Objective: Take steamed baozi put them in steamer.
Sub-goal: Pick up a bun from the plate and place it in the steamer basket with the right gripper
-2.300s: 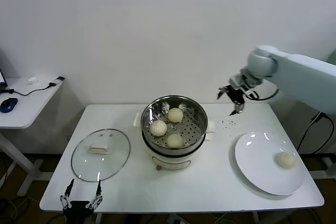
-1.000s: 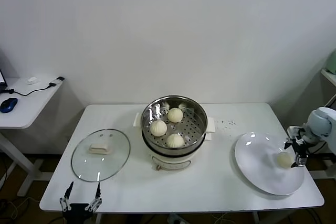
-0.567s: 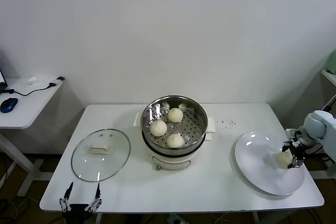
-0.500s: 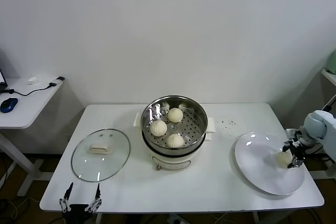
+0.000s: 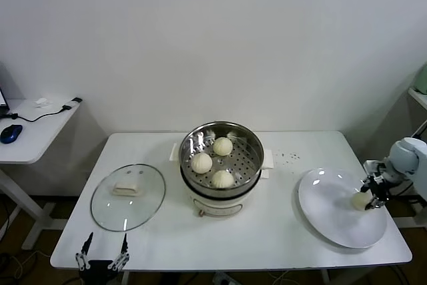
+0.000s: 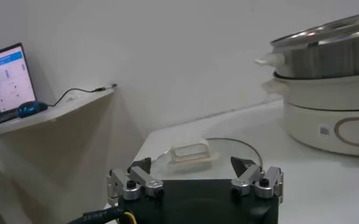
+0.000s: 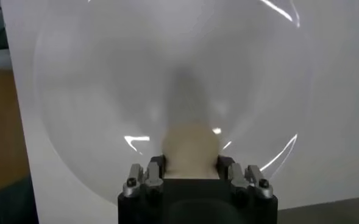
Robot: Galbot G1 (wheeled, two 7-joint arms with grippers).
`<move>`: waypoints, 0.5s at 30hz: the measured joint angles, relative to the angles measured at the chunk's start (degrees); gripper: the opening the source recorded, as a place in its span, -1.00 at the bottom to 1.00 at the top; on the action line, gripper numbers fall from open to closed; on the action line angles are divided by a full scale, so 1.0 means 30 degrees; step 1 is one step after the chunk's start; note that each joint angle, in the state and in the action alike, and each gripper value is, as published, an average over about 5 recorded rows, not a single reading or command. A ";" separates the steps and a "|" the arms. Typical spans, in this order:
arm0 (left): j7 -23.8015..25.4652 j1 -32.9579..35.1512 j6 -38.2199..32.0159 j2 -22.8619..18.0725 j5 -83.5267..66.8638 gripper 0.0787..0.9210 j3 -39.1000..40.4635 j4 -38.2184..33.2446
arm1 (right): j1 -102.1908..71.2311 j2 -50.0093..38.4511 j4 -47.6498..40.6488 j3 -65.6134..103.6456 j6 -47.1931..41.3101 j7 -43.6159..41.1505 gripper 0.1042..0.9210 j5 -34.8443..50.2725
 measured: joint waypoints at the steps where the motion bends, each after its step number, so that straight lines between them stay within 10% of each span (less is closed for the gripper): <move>1: -0.0002 0.0000 -0.0008 0.0000 -0.0012 0.77 0.0026 -0.0012 | 0.0264 -0.0020 0.0107 -0.0273 -0.0106 -0.0003 0.13 0.0295; 15: -0.0193 -0.0180 -0.0335 -0.0013 0.0100 0.77 0.0661 -0.0241 | 0.9242 0.2473 0.1348 -0.8513 -0.2370 0.0467 0.10 0.7852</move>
